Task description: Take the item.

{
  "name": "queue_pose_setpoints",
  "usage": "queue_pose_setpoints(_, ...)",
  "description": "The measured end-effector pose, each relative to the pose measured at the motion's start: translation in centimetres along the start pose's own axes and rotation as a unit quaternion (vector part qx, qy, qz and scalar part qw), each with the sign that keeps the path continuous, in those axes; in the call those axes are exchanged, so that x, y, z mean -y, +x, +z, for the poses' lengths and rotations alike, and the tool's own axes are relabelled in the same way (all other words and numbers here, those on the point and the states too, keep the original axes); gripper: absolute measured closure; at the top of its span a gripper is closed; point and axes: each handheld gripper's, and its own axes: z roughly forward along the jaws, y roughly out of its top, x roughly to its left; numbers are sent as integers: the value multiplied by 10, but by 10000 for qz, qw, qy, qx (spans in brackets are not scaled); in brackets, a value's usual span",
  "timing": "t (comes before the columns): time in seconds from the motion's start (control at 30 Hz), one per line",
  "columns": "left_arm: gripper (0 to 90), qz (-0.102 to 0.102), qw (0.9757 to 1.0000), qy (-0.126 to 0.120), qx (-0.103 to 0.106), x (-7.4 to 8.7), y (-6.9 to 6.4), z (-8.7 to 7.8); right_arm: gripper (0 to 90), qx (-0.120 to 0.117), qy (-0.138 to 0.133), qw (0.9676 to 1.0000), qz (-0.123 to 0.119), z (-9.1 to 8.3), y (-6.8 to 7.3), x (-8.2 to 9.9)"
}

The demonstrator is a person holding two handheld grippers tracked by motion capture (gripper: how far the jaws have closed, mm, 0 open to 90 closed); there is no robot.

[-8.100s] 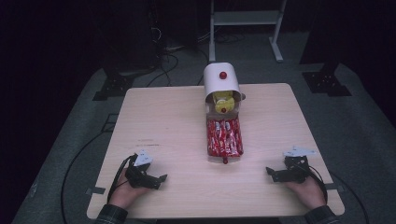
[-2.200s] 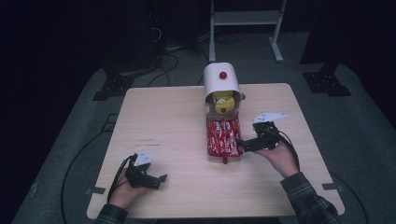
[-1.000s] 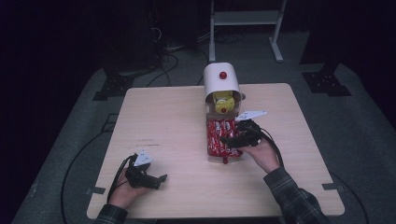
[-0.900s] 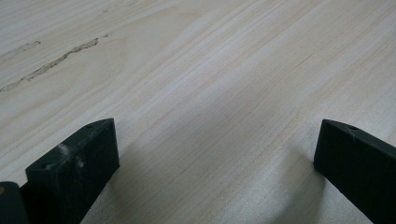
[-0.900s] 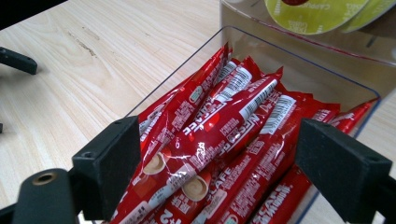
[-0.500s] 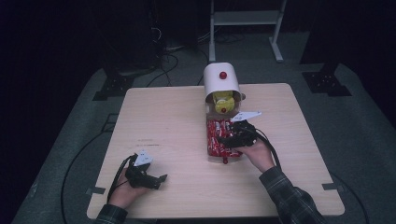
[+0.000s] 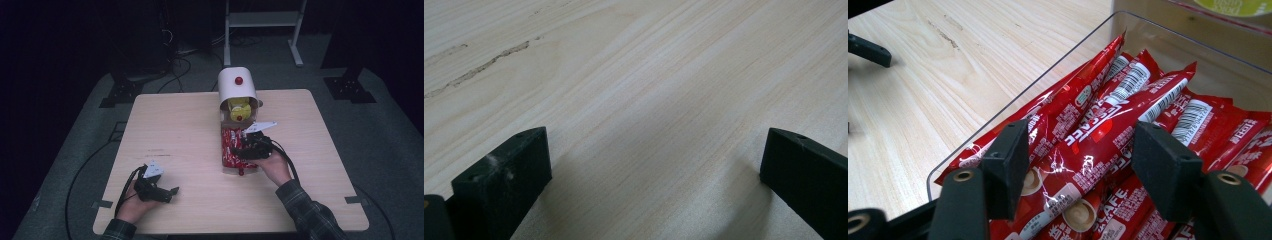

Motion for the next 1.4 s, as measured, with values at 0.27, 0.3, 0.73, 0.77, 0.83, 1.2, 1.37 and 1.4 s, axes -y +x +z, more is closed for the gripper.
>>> queue_pose_setpoints(0.27, 0, 0, 10000, 0, 1, 0, 0, 0, 510, 156, 134, 9998, -26, 0, 0, 2)
queue_pose_setpoints(0.3, 0, -3, 10000, -2, 0, 0, 0, 0, 522, 140, 136, 9998, -14, 0, -1, 2)
queue_pose_setpoints(0.73, 0, -3, 10000, -2, 1, 0, 0, 0, 740, 246, 125, 9996, 89, -4, -2, 2)
queue_pose_setpoints(0.77, 0, -2, 10000, -1, 1, 0, 0, 0, 760, 246, 117, 9996, 113, -4, -2, 2)
queue_pose_setpoints(0.83, 0, -3, 10000, -1, 1, 0, 0, 0, 778, 249, 89, 9996, 119, -6, -2, 1)
queue_pose_setpoints(1.2, 0, -16, 10000, -14, 2, 0, 0, 0, 821, 80, 7, 9998, 156, -14, 4, -5)
queue_pose_setpoints(1.37, 0, -17, 10000, -16, 1, 0, 0, 0, 825, 91, -49, 9999, 122, -20, 6, -8)
queue_pose_setpoints(1.4, 0, -17, 10000, -17, 1, 0, 0, 0, 825, 96, -57, 9999, 130, -21, 6, -9)
